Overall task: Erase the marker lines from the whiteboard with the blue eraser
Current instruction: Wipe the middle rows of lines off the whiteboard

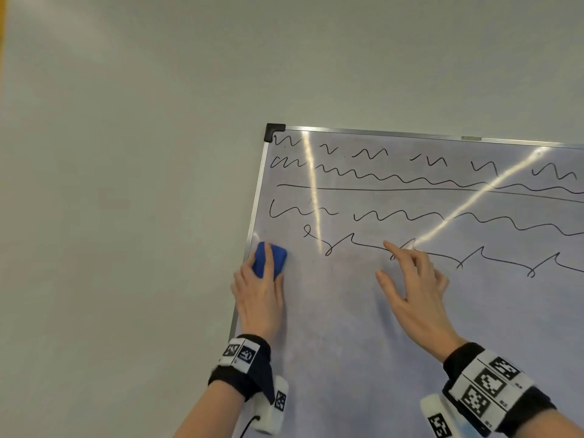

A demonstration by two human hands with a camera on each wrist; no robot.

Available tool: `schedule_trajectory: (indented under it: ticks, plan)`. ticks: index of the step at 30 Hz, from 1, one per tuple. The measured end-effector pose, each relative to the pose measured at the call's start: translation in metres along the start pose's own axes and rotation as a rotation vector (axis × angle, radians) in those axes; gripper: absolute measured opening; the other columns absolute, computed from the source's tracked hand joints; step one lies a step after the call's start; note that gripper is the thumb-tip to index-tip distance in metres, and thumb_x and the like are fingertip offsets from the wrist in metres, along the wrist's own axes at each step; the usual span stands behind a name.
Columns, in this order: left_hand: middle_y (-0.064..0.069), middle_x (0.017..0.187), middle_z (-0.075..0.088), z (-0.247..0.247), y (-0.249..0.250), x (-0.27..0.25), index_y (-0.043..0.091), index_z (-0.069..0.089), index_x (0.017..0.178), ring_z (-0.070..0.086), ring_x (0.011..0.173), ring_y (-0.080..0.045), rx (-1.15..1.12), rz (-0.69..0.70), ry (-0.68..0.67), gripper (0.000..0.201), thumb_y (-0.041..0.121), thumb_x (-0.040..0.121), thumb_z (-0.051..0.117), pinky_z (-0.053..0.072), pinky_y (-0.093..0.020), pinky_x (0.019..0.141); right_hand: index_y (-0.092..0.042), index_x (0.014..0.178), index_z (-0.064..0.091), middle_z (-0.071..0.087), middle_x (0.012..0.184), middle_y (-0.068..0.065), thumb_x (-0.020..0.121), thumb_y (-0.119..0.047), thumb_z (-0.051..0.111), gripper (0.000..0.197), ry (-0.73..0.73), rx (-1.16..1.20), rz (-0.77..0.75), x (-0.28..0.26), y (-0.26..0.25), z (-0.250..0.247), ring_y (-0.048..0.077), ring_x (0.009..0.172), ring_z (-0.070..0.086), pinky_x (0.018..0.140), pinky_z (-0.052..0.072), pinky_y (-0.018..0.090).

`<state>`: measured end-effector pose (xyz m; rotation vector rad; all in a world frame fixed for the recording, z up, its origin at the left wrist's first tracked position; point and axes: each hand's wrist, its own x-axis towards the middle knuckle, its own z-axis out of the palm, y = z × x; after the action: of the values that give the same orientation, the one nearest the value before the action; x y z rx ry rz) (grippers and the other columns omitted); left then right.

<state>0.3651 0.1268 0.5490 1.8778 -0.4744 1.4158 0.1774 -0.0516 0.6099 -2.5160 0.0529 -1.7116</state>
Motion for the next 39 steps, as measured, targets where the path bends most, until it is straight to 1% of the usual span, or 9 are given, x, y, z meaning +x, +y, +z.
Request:
schedule_trajectory:
  ticks: [5, 11, 16, 20, 24, 28, 32, 35, 39]
  plan:
    - [-0.023, 0.111, 0.05, 0.004, -0.001, -0.012, 0.015, 0.035, 0.144, 0.041, 0.091, -0.033, 0.029, -0.119, 0.012, 0.071, 0.024, 0.082, 0.07, 0.042, -0.044, 0.071, -0.038, 0.137, 0.036, 0.035, 0.111, -0.013, 0.089, -0.052, 0.032, 0.05, -0.036, -0.03, -0.046, -0.008, -0.001, -0.004, 0.007, 0.109, 0.038, 0.101, 0.007, 0.024]
    - [-0.025, 0.106, 0.051, 0.009, 0.041, 0.036, 0.012, 0.04, 0.141, 0.048, 0.09, -0.037, 0.011, -0.163, 0.014, 0.067, 0.025, 0.082, 0.07, 0.043, -0.048, 0.075, -0.039, 0.138, 0.035, 0.032, 0.109, -0.015, 0.089, -0.05, 0.035, 0.05, 0.017, -0.024, -0.01, -0.009, 0.021, -0.034, 0.006, 0.109, 0.035, 0.101, 0.009, 0.027]
    - [-0.021, 0.114, 0.055, 0.02, 0.112, 0.028, 0.013, 0.037, 0.14, 0.052, 0.091, -0.034, -0.078, 0.065, -0.033, 0.076, 0.026, 0.077, 0.076, 0.046, -0.044, 0.076, -0.038, 0.137, 0.036, 0.036, 0.109, -0.009, 0.089, -0.05, 0.035, 0.05, 0.034, -0.056, 0.017, -0.012, 0.037, -0.047, 0.006, 0.108, 0.036, 0.102, 0.013, 0.031]
    - [-0.019, 0.119, 0.054, 0.02, 0.099, 0.028, 0.012, 0.041, 0.14, 0.052, 0.092, -0.033, -0.033, 0.235, -0.038, 0.076, 0.025, 0.075, 0.078, 0.047, -0.041, 0.075, -0.039, 0.137, 0.036, 0.035, 0.108, -0.01, 0.089, -0.051, 0.034, 0.049, 0.034, -0.052, 0.026, -0.01, 0.04, -0.046, 0.007, 0.107, 0.037, 0.103, 0.014, 0.033]
    - [-0.027, 0.118, 0.053, 0.012, 0.048, 0.053, 0.008, 0.041, 0.141, 0.052, 0.092, -0.041, 0.004, 0.042, 0.022, 0.069, 0.022, 0.081, 0.072, 0.044, -0.049, 0.077, -0.039, 0.138, 0.035, 0.036, 0.111, -0.009, 0.089, -0.052, 0.034, 0.05, 0.028, -0.048, 0.031, -0.009, 0.044, -0.049, 0.011, 0.11, 0.038, 0.103, 0.012, 0.031]
    - [-0.024, 0.107, 0.053, 0.016, 0.07, 0.049, 0.012, 0.041, 0.141, 0.05, 0.089, -0.037, 0.034, -0.134, 0.008, 0.069, 0.025, 0.081, 0.072, 0.043, -0.046, 0.075, -0.041, 0.137, 0.034, 0.036, 0.111, -0.01, 0.089, -0.051, 0.035, 0.05, 0.017, -0.041, 0.033, -0.01, 0.051, -0.059, 0.012, 0.112, 0.038, 0.102, 0.009, 0.027]
    - [-0.021, 0.11, 0.057, 0.022, 0.124, 0.021, 0.01, 0.044, 0.138, 0.052, 0.085, -0.033, -0.018, 0.131, -0.003, 0.071, 0.026, 0.077, 0.075, 0.046, -0.041, 0.072, -0.039, 0.137, 0.036, 0.035, 0.106, -0.01, 0.09, -0.045, 0.041, 0.047, 0.043, -0.02, 0.041, -0.004, 0.052, -0.063, 0.008, 0.107, 0.038, 0.1, 0.011, 0.028]
    - [-0.017, 0.114, 0.054, 0.024, 0.125, 0.005, 0.014, 0.039, 0.139, 0.05, 0.084, -0.031, -0.03, 0.326, -0.034, 0.075, 0.026, 0.075, 0.077, 0.046, -0.039, 0.073, -0.039, 0.136, 0.036, 0.036, 0.108, -0.009, 0.09, -0.045, 0.04, 0.047, 0.033, -0.004, 0.036, 0.001, 0.047, -0.059, 0.006, 0.108, 0.037, 0.1, 0.01, 0.027]
    - [-0.024, 0.116, 0.052, 0.016, 0.075, 0.022, 0.009, 0.044, 0.139, 0.053, 0.086, -0.039, -0.01, 0.237, -0.009, 0.07, 0.022, 0.077, 0.075, 0.045, -0.045, 0.073, -0.039, 0.137, 0.036, 0.035, 0.109, -0.012, 0.09, -0.045, 0.041, 0.047, 0.028, 0.001, -0.006, 0.001, 0.048, -0.063, 0.006, 0.109, 0.035, 0.099, 0.008, 0.024]
